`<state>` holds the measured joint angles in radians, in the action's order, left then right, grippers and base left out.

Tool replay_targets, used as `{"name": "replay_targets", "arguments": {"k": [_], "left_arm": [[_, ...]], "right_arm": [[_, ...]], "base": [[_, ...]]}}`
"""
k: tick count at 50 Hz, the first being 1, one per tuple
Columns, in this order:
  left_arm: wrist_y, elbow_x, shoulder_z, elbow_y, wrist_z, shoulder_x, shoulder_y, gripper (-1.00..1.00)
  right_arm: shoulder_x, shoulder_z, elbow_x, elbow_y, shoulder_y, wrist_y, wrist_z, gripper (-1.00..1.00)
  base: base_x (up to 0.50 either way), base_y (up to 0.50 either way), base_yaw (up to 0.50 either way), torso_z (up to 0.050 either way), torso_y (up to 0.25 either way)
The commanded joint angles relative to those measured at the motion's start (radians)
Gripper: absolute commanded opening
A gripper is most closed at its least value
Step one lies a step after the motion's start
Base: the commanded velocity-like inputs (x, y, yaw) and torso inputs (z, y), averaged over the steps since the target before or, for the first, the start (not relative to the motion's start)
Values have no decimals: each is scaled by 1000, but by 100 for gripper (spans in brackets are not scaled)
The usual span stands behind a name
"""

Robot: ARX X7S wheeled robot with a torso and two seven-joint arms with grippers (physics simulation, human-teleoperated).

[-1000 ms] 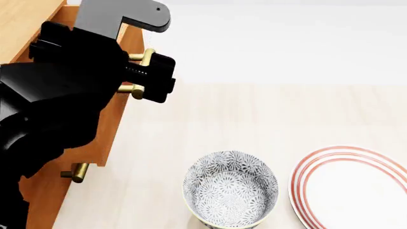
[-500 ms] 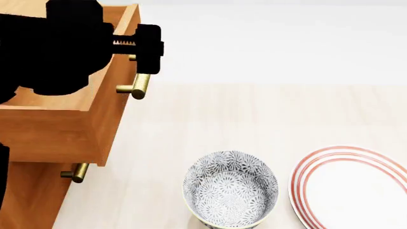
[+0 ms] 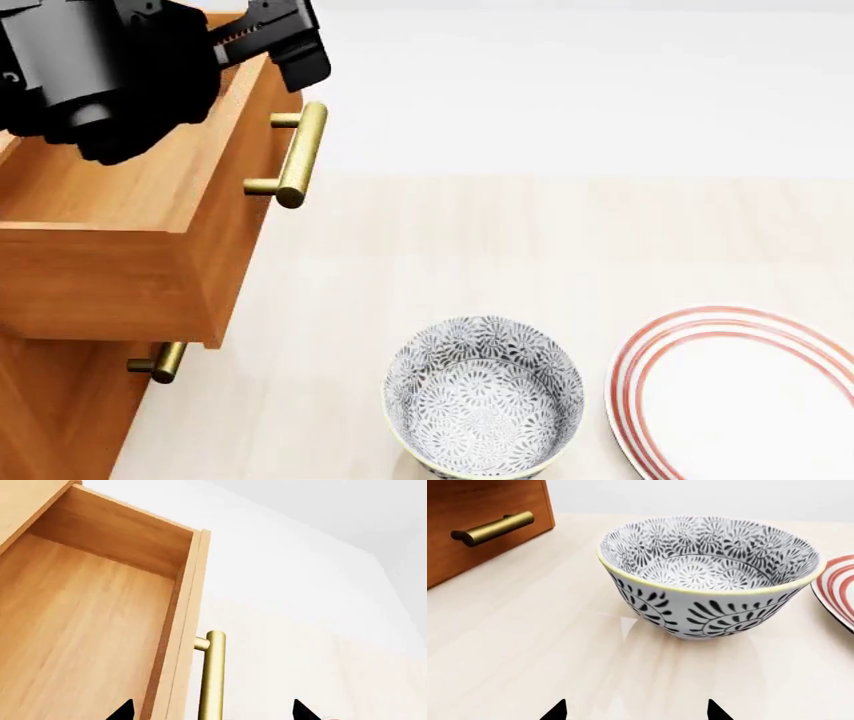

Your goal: Open the top drawer of the cabinet.

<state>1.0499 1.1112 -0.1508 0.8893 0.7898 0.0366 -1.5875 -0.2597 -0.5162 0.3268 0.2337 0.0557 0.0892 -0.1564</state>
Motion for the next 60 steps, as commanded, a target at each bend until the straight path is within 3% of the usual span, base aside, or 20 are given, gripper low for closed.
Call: {"name": "replay_targets", "arguments": {"k": [1,16,27,42,60], "left_arm": [[-77,36,28,98,-18,11,-10,100],[-116,53,36,178,-41,2,16,100],[-31,105,8,186,-111,-26,5,100],[-32,323,-199,91,-138,-35,19,100],[-158,589,-486,-15,-161,-33,34,100]], "right_arm": [[-2,-4,2,1,-1,1,-3,100],[-2,-7,5,9,4,4,-4,100],[-5,-9,8,10,6,3,-6,100],[-10,-14,16,5,6,0,-4,100],[-16,-22,19,11,4,9,4,100]], "base": [[0,0,0,0,0],[0,0,0,0,0],[0,0,0,0,0],[0,0,0,0,0],[0,0,0,0,1]]}}
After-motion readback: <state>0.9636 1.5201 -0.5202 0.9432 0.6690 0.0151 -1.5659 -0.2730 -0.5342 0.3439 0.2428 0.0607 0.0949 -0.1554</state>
